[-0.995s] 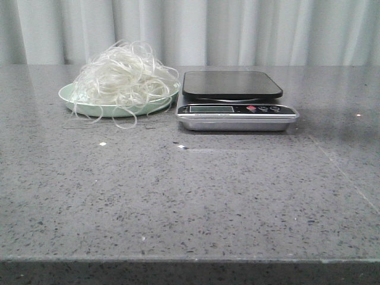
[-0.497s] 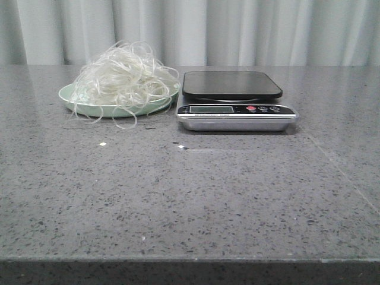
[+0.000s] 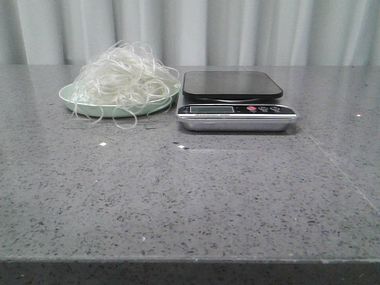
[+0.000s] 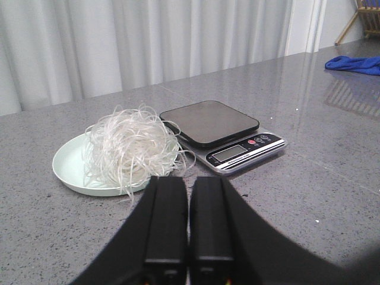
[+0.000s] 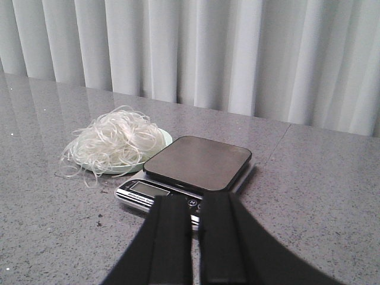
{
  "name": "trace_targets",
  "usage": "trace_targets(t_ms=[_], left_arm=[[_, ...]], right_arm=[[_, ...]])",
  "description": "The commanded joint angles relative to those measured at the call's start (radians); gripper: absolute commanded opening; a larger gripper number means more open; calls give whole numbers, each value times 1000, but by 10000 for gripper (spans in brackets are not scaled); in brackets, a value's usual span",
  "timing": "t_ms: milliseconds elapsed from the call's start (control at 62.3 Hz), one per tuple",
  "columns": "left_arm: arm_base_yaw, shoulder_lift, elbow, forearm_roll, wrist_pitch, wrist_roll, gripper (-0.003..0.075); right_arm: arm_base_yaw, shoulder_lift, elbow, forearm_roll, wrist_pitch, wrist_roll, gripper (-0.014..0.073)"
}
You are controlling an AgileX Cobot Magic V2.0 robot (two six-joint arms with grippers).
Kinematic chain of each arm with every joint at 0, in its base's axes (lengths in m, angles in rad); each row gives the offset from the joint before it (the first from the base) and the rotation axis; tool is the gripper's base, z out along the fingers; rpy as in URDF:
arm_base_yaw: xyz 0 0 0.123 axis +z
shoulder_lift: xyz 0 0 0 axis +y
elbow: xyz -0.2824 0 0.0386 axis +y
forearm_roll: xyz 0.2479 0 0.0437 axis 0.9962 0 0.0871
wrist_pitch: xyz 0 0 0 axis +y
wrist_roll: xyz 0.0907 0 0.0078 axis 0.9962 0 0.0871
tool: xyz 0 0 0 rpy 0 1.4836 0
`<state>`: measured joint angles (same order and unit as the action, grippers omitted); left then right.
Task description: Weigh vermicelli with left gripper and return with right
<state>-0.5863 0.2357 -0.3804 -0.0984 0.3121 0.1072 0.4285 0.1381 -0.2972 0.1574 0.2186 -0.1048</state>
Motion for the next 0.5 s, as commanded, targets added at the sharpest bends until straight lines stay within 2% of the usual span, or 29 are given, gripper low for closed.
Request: trace_targets(t_ms=[0,481], left_arm=[[2,10,-25,-5,-77,-1,127],[2,10,-20,-5,-81,-1,127]], right_arm=[[-6,10,-25,-6,-88,-8,186],[-6,10,-25,-6,-88,-8,186]])
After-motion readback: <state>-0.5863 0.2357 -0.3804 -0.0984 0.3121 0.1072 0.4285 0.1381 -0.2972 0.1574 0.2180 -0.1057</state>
